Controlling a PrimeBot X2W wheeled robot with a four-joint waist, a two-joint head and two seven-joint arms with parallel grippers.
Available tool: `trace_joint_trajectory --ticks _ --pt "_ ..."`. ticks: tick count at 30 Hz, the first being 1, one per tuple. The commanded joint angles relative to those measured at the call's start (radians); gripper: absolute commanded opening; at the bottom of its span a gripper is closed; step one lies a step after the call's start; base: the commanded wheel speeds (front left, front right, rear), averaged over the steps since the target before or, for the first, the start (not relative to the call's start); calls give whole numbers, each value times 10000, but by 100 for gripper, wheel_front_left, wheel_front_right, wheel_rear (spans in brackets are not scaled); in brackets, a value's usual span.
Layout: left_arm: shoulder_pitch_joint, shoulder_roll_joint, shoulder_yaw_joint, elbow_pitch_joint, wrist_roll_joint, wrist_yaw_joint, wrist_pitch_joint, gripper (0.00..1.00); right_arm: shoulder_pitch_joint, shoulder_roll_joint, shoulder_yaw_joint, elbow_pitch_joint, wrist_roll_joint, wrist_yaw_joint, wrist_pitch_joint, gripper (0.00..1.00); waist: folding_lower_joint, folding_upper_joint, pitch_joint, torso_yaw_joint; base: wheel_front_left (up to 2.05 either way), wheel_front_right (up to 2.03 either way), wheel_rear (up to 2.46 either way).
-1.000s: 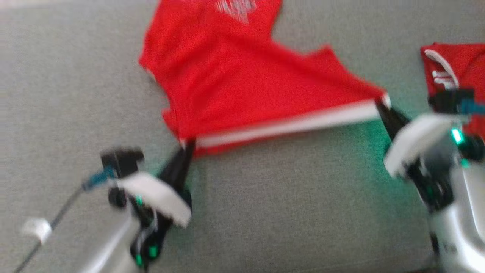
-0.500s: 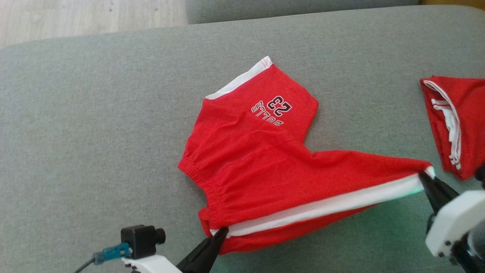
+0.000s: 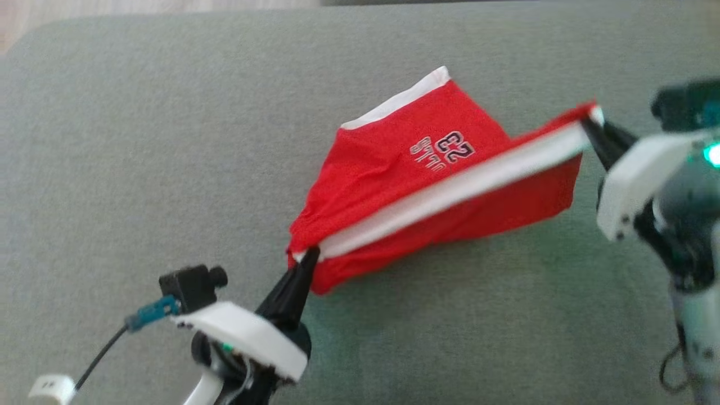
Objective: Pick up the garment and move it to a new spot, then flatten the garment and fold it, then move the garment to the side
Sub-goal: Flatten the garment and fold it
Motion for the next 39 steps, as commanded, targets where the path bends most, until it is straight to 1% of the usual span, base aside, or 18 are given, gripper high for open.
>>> trace_joint_trajectory --ticks 1,2,3,8,11,15,16,17,18,19,20,25,30,33,36,37,39 --pt "-394 -5 433 -206 -36 -89 -135 0 -480 -172 259 -267 104 67 -90 0 -1 -1 230 245 0 0 0" --pt "-587 -160 484 32 -45 -132 -232 0 -868 -304 457 65 181 67 -128 0 -1 -1 329 361 0 0 0" --pt "-972 -474 528 508 -109 -237 -336 0 -1613 -541 878 734 375 67 -218 0 -1 -1 514 565 0 0 0" --pt "-1875 -1290 737 1718 -241 -307 -714 0 -3119 -893 1840 2282 888 67 -648 0 -1 -1 946 1052 0 0 0" --pt "-2263 -1643 781 2296 -311 -330 -816 0 -3798 -1000 2431 3125 1157 67 -1040 0 -1 -1 1157 1259 0 0 0" --pt "-2608 -1951 697 2825 -390 -523 -846 0 -4470 -1079 3040 4079 1488 67 -1682 0 -1 -1 1361 1467 0 0 0" --pt "-2659 -2008 676 2926 -412 -566 -860 0 -4585 -1089 3135 4293 1544 67 -1851 36 -1 -1 1390 1505 0 0 0" --pt "-2698 -2066 664 3011 -447 -615 -881 0 -4679 -1112 3249 4483 1602 67 -1994 55 -1 -1 1411 1539 0 0 0" --pt "-2728 -2106 652 3084 -464 -658 -910 46 -4749 -1118 3315 4681 1692 67 -2097 100 -1 -1 1415 1557 0 0 0" --pt "-2743 -2131 635 3142 -461 -692 -942 98 -4811 -1127 3370 4849 1763 67 -2202 100 -1 -1 1415 1570 0 0 0" --pt "-2734 -2152 622 3183 -471 -719 -965 100 -4855 -1148 3428 4986 1829 67 -2308 100 -1 -1 1401 1579 0 0 0" --pt "-2448 -1998 612 3223 -419 -798 -1102 100 -4791 -1368 3545 5388 2234 67 -2659 100 -1 -1 1110 1486 0 0 0" --pt "-1915 -1580 845 2875 -105 -1046 -1840 100 -4338 -1635 3457 5399 2571 67 -3007 100 -1 -1 656 1293 0 0 0" --pt "-1699 -1214 1071 2818 506 -1070 -2679 100 -3953 -1713 3318 5349 2735 67 -3385 100 -1 -1 436 1215 0 0 0" --pt "-1757 -918 1317 3056 1403 -986 -3658 100 -3575 -1669 3170 5428 2946 67 -3587 100 -1 -1 318 1202 0 0 0" --pt "-1757 -918 1317 3056 1403 -986 -3658 100 -3575 -1669 3170 5428 2946 67 -3587 100 -1 -1 318 1202 0 0 0" --pt "-1952 -789 1452 3302 2207 -897 -4004 100 -3415 -1570 3044 5528 3099 67 -3668 100 -1 -1 301 1218 0 0 0"
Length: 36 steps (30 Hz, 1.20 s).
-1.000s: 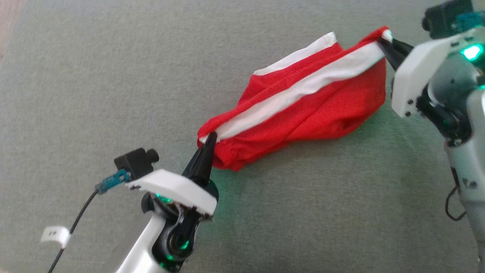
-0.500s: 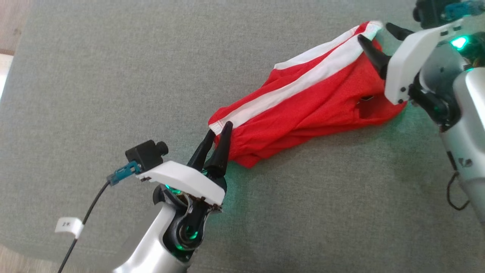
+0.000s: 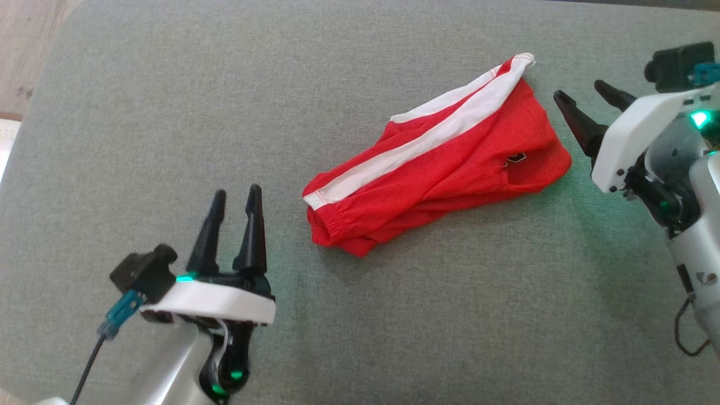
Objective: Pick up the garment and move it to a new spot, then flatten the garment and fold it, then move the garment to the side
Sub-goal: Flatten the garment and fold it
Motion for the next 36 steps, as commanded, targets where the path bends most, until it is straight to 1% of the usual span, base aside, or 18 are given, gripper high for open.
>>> trace_joint_trajectory --ticks 1,3,8,11,15,19,21,24,25,26,27,29,31,36 --pt "-501 208 427 -189 347 46 -133 100 -67 82 -70 -241 94 67 -108 100 2 0 13 20 0 0 0" --pt "-751 155 558 40 1069 45 -207 100 -49 263 -255 -37 187 67 -163 100 2 0 64 52 0 0 0" --pt "-963 -394 1312 75 2353 -121 -227 100 -463 998 -866 800 -55 67 -381 100 2 0 371 162 0 0 0" --pt "-987 -575 1465 274 2956 -270 -228 100 -818 1417 -1154 1580 -565 67 -339 100 2 0 590 300 0 0 0" --pt "-1112 -780 1612 559 3459 -510 -229 100 -1282 1801 -1383 2570 -1493 67 -299 100 2 0 857 480 0 0 0" --pt "-1160 -1024 1795 758 3722 -732 -230 100 -1419 2098 -1195 3361 -2284 67 127 100 2 0 941 606 0 0 0" --pt "-1139 -1113 1885 849 3790 -830 -230 100 -1338 2215 -953 3505 -2396 67 353 100 2 0 935 623 0 0 0" --pt "-1074 -1216 2026 966 3869 -962 -230 100 -1102 2333 -501 3480 -2213 67 616 100 2 0 908 597 0 0 0" --pt "-1055 -1244 2062 999 3896 -999 -230 100 -1031 2326 -357 3418 -2162 67 648 80 2 0 902 575 0 0 0" --pt "-1043 -1267 2099 1030 3923 -1033 -230 100 -964 2317 -257 3344 -2090 67 653 46 2 0 894 549 0 0 0" --pt "-1036 -1288 2143 1053 3947 -1063 -230 100 -903 2302 -151 3238 -2009 67 619 0 2 0 884 517 0 0 0" --pt "-1025 -1323 2224 1101 3991 -1121 -231 100 -795 2166 -37 3072 -1900 67 532 0 2 0 850 454 0 0 0" --pt "-997 -1349 2318 1149 4029 -1167 -231 100 -752 2003 -209 2938 -1865 67 256 0 2 0 777 351 0 0 0" --pt "-819 -1343 2533 1255 4136 -1265 -231 100 -632 1704 -1130 2620 -2008 67 -394 0 2 0 488 -15 0 0 0"
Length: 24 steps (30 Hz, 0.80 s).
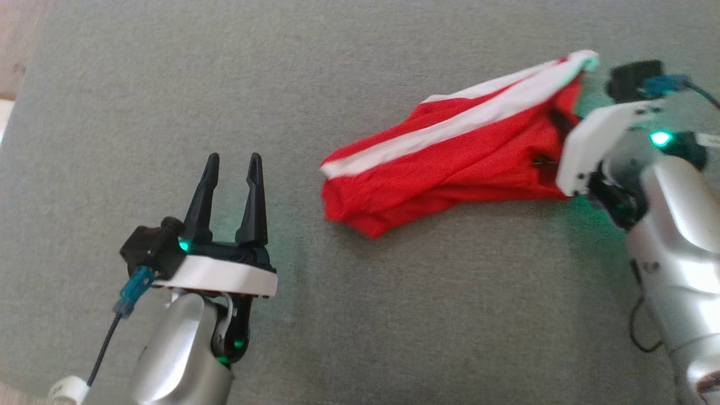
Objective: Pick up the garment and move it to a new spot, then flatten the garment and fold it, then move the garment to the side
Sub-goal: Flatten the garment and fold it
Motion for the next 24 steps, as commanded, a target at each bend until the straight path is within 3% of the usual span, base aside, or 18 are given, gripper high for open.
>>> trace_joint_trajectory --ticks 1,7,15,19,24 --pt "65 132 426 -226 133 -68 -75 100 252 -258 -427 -377 -235 65 -278 0 0 0 -237 -280 0 0 0" --pt "244 198 576 -184 228 -129 -76 100 848 -578 -1802 -941 -1071 65 -475 0 0 0 -524 -723 0 0 0" --pt "364 268 603 -61 330 -191 -76 100 2149 -548 -3576 -2747 -2706 65 -197 0 0 0 -868 -1238 0 0 0" --pt "391 257 557 39 321 -213 -76 100 2514 -217 -3509 -3832 -3181 65 102 0 0 0 -1052 -1311 0 0 0" --pt "404 259 460 119 282 -241 -76 100 2543 268 -2123 -4926 -3240 65 937 0 0 0 -1170 -1208 0 0 0"
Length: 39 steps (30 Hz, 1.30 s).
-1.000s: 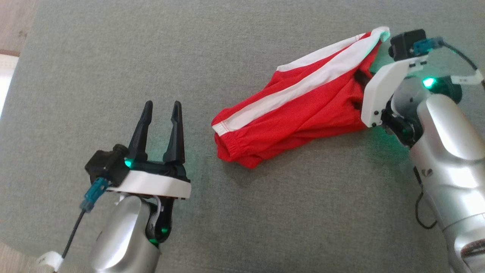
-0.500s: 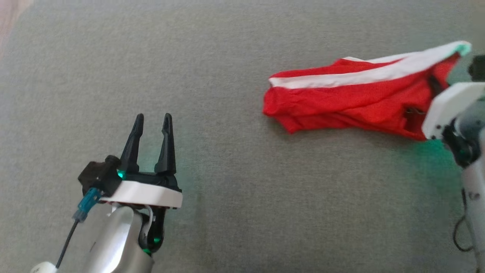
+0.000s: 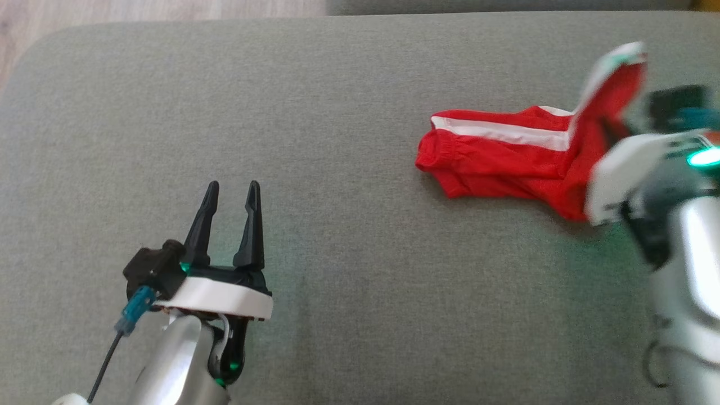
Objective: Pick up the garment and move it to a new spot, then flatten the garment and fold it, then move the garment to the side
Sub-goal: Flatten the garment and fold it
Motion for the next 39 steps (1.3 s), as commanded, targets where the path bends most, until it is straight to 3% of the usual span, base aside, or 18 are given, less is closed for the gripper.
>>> trace_joint_trajectory --ticks 1,6,12,13,14,19,25,32,39 --pt "-161 205 259 -250 16 -18 -64 100 -214 213 578 -449 64 67 197 0 1 0 17 60 0 0 0" --pt "-223 186 247 -263 -22 -31 -64 100 -755 889 1913 -111 361 67 573 0 1 0 204 305 0 0 0" --pt "-350 88 138 -206 -66 -45 -64 100 -1375 1484 2540 1145 652 67 393 0 1 0 352 755 0 0 0" --pt "-356 76 128 -198 -69 -47 -64 100 -1419 1522 2629 1316 688 67 344 26 1 0 353 813 0 0 0" --pt "-358 63 123 -195 -73 -48 -64 100 -1451 1551 2704 1440 764 67 255 100 1 0 350 874 0 0 0" --pt "-262 50 223 -195 -68 -54 -64 100 -1507 1624 3020 1482 1825 67 -232 100 1 0 256 898 0 0 0" --pt "-88 72 410 -194 -42 -57 -64 100 -1294 1592 2876 290 2959 67 -699 100 1 0 5 614 0 0 0" --pt "7 90 447 -227 9 -60 -64 100 -570 855 1397 -683 2329 67 -1360 100 1 0 -191 421 0 0 0" --pt "12 53 343 -250 7 -63 -65 100 861 476 255 -306 853 67 -2328 100 1 0 -171 518 0 0 0"
